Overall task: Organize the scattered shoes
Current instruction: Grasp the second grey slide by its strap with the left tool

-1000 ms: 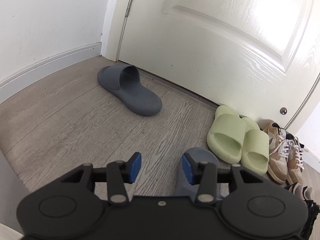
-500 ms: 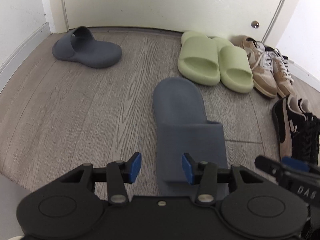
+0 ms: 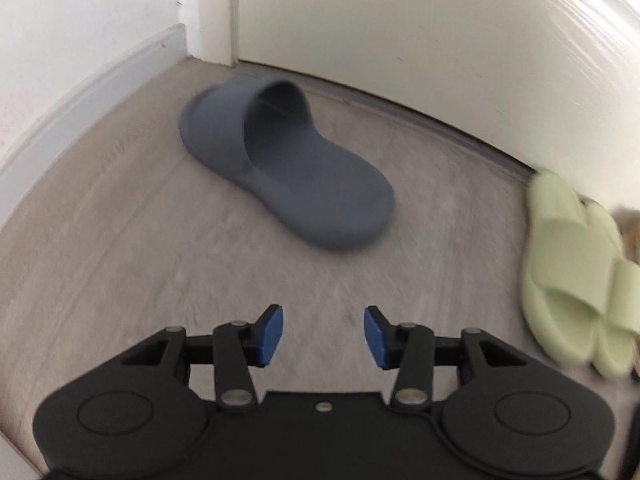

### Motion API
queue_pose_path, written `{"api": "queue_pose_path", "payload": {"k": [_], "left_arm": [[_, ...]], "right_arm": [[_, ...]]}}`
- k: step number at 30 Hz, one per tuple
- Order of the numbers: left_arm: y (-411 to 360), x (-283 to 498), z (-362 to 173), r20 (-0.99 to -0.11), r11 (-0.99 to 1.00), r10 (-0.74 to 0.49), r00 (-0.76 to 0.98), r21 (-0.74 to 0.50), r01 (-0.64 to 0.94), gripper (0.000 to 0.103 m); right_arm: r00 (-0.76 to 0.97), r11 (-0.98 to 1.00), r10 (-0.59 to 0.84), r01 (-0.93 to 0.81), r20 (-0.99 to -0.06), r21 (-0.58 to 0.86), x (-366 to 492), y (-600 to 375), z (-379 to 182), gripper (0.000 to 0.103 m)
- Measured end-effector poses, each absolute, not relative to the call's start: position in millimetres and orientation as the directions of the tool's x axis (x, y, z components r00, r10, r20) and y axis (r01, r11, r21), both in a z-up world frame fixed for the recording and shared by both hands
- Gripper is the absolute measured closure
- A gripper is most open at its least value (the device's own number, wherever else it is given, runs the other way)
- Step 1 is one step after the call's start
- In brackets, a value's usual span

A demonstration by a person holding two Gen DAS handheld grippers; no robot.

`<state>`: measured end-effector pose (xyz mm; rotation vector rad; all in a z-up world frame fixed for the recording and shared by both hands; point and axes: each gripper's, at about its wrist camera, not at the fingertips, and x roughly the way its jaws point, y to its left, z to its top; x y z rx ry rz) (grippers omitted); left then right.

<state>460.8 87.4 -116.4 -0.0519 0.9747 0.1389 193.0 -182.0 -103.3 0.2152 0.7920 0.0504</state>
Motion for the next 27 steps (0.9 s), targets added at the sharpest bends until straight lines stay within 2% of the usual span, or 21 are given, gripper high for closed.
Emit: {"api": "queue_pose_path", "payload": {"k": [2, 6, 7, 8, 9, 11, 13, 16, 17, 19, 20, 21, 22, 23, 27], "left_arm": [[91, 482, -127, -0.792, 0.980, 0.159, 0.590, 0.056, -0.189, 0.057], [100, 513, -140, -0.743, 0.969, 0.207, 0.636, 0.067, -0.237, 0.055], [101, 517, -142, -0.735, 0.967, 0.219, 0.642, 0.076, -0.244, 0.052], [103, 520, -144, -0.722, 0.963, 0.235, 0.651, 0.085, -0.254, 0.043], [104, 521, -148, -0.704, 0.959, 0.256, 0.662, 0.097, -0.268, 0.039], [108, 520, -150, -0.686, 0.954, 0.265, 0.678, 0.087, -0.286, 0.039], [109, 521, -151, -0.673, 0.952, 0.275, 0.686, 0.088, -0.294, 0.029], [113, 530, -154, -0.651, 0.947, 0.300, 0.697, 0.112, -0.302, 0.026], [116, 532, -155, -0.648, 0.947, 0.297, 0.701, 0.102, -0.306, 0.018], [126, 533, -157, -0.653, 0.948, 0.266, 0.709, 0.046, -0.314, 0.016], [131, 534, -157, -0.656, 0.949, 0.247, 0.713, 0.016, -0.314, 0.019], [135, 534, -158, -0.658, 0.950, 0.224, 0.719, -0.017, -0.311, 0.034], [139, 534, -157, -0.659, 0.948, 0.207, 0.723, -0.048, -0.316, 0.039], [143, 533, -156, -0.659, 0.941, 0.199, 0.725, -0.078, -0.330, 0.051], [154, 530, -149, -0.661, 0.925, 0.187, 0.727, -0.130, -0.356, 0.070]], "right_arm": [[0.718, 0.985, 0.118, 0.005, -0.686, 0.174, 195, -173, -105, 0.013], [0.747, 0.989, 0.124, -0.039, -0.653, 0.143, 198, -161, -106, 0.013], [0.748, 0.985, 0.148, -0.057, -0.647, 0.160, 199, -159, -106, 0.013], [0.742, 0.981, 0.174, -0.073, -0.647, 0.180, 200, -158, -107, 0.013], [0.739, 0.979, 0.185, -0.080, -0.648, 0.189, 200, -157, -108, 0.013], [0.724, 0.974, 0.212, -0.098, -0.657, 0.206, 201, -155, -110, 0.013], [0.713, 0.974, 0.215, -0.106, -0.667, 0.201, 203, -153, -112, 0.013], [0.706, 0.972, 0.224, -0.110, -0.672, 0.209, 205, -151, -113, 0.013], [0.705, 0.971, 0.228, -0.110, -0.672, 0.213, 205, -151, -113, 0.013], [0.705, 0.968, 0.236, -0.112, -0.669, 0.223, 203, -151, -113, 0.013], [0.705, 0.967, 0.240, -0.113, -0.667, 0.227, 202, -152, -112, 0.013], [0.705, 0.966, 0.243, -0.115, -0.666, 0.231, 201, -152, -112, 0.013], [0.707, 0.967, 0.240, -0.116, -0.666, 0.225, 201, -151, -112, 0.013], [0.707, 0.968, 0.239, -0.116, -0.665, 0.223, 200, -151, -112, 0.013], [0.709, 0.965, 0.247, -0.121, -0.661, 0.231, 200, -151, -112, 0.013]]}}
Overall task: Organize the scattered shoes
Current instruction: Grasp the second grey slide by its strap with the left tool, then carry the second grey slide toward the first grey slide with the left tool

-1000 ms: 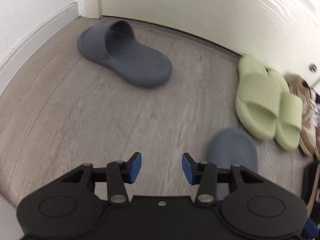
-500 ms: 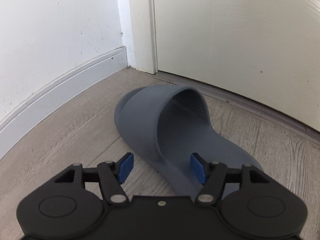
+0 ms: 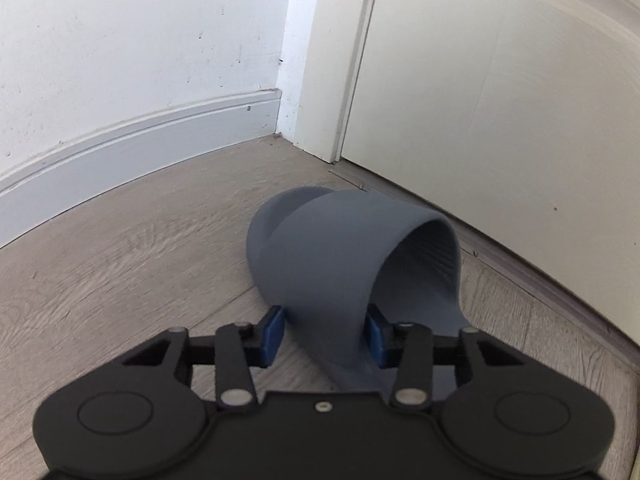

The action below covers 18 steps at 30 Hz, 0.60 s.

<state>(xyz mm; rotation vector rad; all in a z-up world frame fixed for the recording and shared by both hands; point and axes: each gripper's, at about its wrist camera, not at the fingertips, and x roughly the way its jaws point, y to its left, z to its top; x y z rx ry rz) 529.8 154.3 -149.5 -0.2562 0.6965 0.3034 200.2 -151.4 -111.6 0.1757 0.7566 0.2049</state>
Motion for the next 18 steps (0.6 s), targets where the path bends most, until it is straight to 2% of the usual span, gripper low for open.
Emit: {"api": "queue_pose_path", "payload": {"k": [5, 9, 13, 18], "left_arm": [[151, 516, -134, -0.646, 0.937, 0.203, 0.736, -0.090, -0.338, 0.085], [149, 498, -114, -0.664, 0.932, 0.087, 0.742, -0.210, -0.297, 0.086], [120, 472, -76, -0.611, 0.965, 0.051, 0.790, -0.174, -0.197, 0.086], [88, 405, -36, -0.584, 0.949, -0.098, 0.806, -0.299, -0.101, 0.086]], "right_arm": [[0.728, 0.967, 0.238, -0.117, -0.643, 0.226, 199, -153, -107, 0.013], [0.745, 0.967, 0.233, -0.107, -0.625, 0.232, 198, -156, -103, 0.013], [0.770, 0.969, 0.219, -0.101, -0.600, 0.224, 194, -158, -97, 0.013], [0.826, 0.978, 0.168, -0.073, -0.537, 0.194, 184, -168, -81, 0.013]]}}
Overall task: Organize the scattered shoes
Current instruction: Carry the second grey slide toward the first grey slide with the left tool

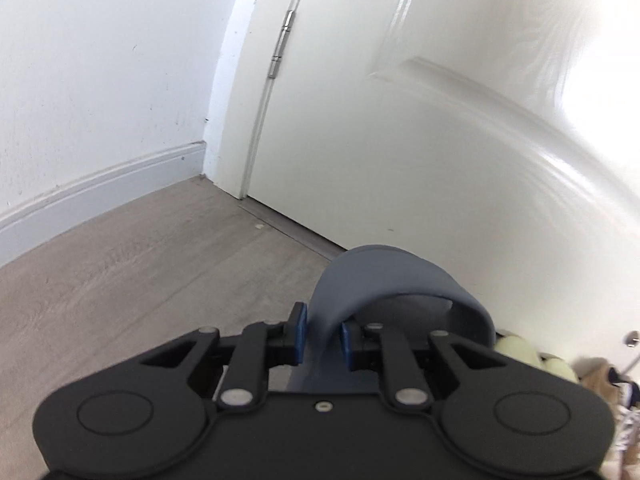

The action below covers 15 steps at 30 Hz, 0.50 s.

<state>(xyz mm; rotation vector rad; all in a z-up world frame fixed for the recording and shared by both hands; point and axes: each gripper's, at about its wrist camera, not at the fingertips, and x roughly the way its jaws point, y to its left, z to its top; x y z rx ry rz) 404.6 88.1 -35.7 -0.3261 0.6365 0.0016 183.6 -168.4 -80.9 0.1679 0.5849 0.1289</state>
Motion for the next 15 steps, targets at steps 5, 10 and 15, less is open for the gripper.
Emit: {"api": "queue_pose_path", "payload": {"k": [5, 10, 15], "left_arm": [[31, 293, -43, -0.576, 0.903, -0.296, 0.762, -0.428, 0.027, 0.086], [-30, 248, -69, -0.639, 0.900, -0.368, 0.676, -0.428, 0.086, 0.085], [-68, 232, -92, -0.677, 0.872, -0.389, 0.625, -0.489, 0.012, 0.085]], "right_arm": [[0.887, 0.983, 0.031, 0.056, -0.460, 0.173, 167, -200, -57, 0.013], [0.855, 0.969, -0.162, 0.231, -0.493, 0.083, 155, -230, -51, 0.013], [0.838, 0.867, -0.251, 0.418, -0.485, 0.273, 130, -279, -53, 0.012]]}}
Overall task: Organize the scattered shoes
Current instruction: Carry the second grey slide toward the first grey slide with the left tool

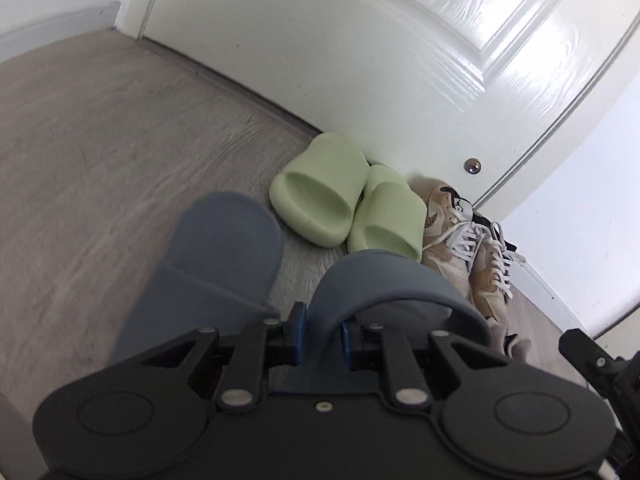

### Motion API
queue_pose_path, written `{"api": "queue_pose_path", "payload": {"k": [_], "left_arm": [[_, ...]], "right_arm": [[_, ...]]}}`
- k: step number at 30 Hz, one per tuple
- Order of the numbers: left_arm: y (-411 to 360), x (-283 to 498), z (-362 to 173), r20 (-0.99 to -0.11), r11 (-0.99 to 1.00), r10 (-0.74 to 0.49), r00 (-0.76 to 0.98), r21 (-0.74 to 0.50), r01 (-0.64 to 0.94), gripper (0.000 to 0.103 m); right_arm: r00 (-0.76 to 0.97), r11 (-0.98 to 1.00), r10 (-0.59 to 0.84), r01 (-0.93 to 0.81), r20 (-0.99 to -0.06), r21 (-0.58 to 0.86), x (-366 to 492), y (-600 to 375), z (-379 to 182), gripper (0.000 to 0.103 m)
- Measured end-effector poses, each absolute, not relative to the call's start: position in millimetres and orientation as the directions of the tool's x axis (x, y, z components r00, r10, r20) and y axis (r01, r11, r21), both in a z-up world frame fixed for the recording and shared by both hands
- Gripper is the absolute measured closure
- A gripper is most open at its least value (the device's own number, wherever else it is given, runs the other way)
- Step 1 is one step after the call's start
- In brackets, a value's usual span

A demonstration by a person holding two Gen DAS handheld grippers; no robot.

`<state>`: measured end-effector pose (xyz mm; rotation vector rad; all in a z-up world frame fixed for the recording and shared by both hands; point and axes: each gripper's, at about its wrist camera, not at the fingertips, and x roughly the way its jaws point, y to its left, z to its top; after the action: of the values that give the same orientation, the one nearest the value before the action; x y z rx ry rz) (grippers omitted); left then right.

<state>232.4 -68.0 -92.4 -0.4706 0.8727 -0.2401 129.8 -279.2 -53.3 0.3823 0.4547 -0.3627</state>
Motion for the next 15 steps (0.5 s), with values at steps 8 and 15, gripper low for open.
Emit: {"api": "queue_pose_path", "payload": {"k": [8, 15], "left_arm": [[-102, 235, -130, -0.721, 0.918, -0.290, 0.630, -0.395, -0.029, 0.085], [-99, 240, -142, -0.694, 0.970, -0.193, 0.694, -0.243, 0.027, 0.086]], "right_arm": [[0.825, 0.809, -0.238, 0.461, -0.513, 0.365, 124, -301, -65, 0.012], [0.828, 0.805, -0.219, 0.453, -0.517, 0.384, 129, -302, -68, 0.012]]}}
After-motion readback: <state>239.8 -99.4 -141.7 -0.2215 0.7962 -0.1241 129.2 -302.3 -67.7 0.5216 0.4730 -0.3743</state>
